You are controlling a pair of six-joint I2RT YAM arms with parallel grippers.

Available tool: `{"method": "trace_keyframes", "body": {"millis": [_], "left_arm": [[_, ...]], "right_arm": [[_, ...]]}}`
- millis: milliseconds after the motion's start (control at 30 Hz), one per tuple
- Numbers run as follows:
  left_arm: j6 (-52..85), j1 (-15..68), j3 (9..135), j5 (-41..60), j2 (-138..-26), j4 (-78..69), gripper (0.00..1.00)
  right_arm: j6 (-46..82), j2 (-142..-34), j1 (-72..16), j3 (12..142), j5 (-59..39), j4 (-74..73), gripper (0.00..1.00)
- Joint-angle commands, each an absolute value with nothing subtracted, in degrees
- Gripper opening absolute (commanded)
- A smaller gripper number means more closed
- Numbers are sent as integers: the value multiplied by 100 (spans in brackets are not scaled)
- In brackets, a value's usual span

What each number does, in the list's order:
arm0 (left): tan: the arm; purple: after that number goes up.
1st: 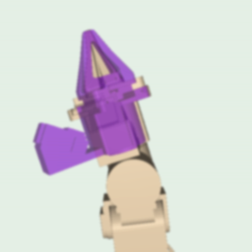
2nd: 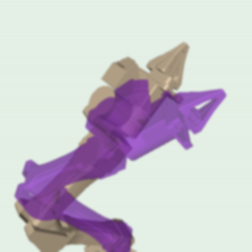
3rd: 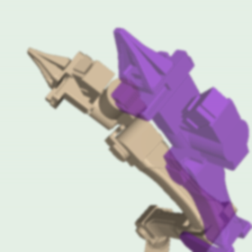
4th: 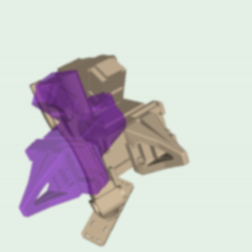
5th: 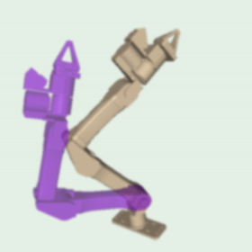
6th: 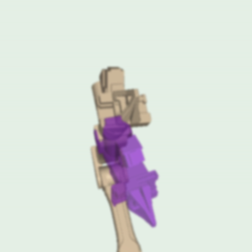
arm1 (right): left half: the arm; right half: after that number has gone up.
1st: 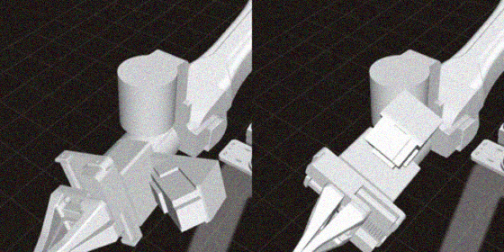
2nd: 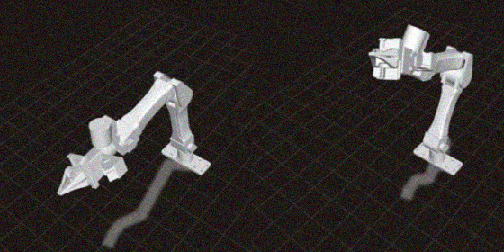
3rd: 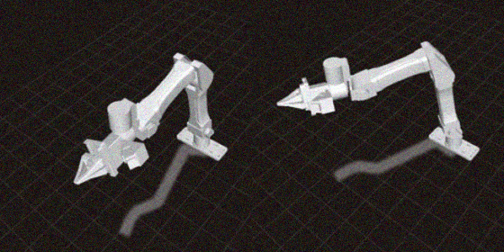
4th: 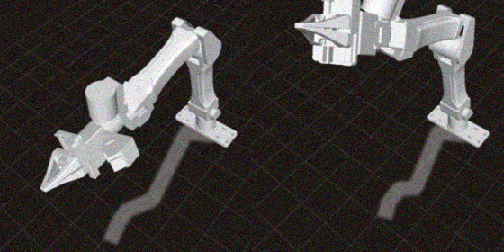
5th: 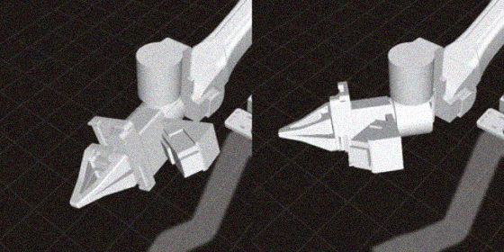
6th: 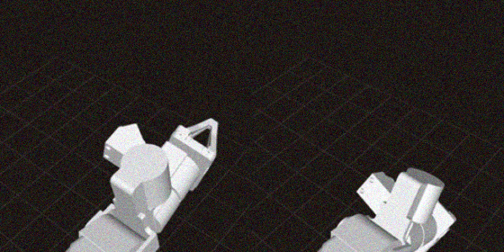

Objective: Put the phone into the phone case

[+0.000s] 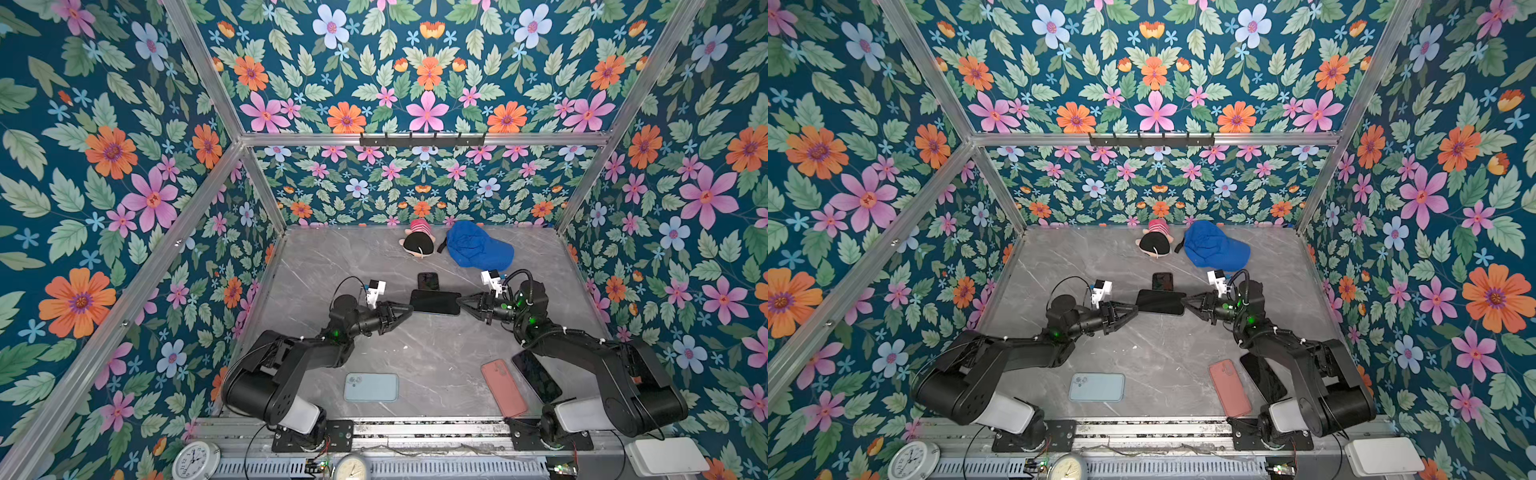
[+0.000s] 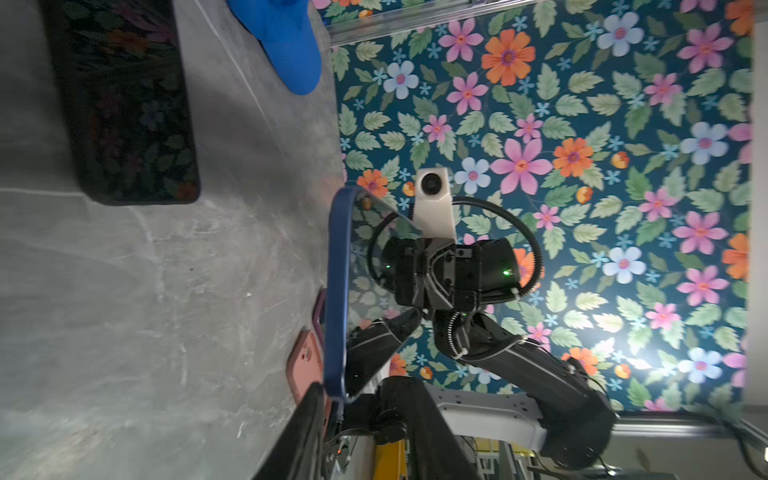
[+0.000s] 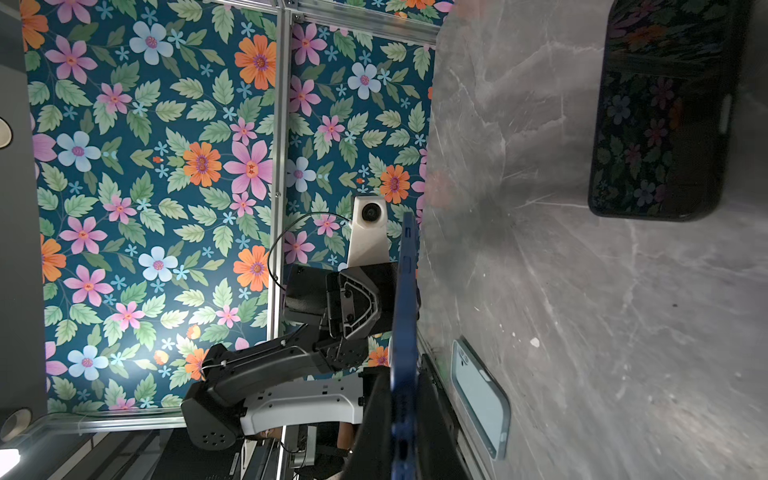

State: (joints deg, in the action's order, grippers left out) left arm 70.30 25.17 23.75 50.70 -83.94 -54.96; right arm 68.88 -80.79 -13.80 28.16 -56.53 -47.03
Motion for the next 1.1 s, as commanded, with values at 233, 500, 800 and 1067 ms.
{"method": "trace_keyframes", "body": {"millis": [233,500,800,1067], "left_arm": [[3915,2515,3500,3356,-7666,754,43],[3511,2522,4072,1475,-7167,3401,48],[4167,3311,4305,-109,-7129,4622,50],[4747,3612,4142,-444,-6640,5459,55]], "right_arm": [[6443,-7906,-1389,2980,-5695,-4048,0],[5958,-7771,-1389,3117,-5653,-3303,0],[5865,-8014,-1391,3218,-5718,-3283,0],[5802,-8093,-1391,3256,-5822,-3270,0]]}}
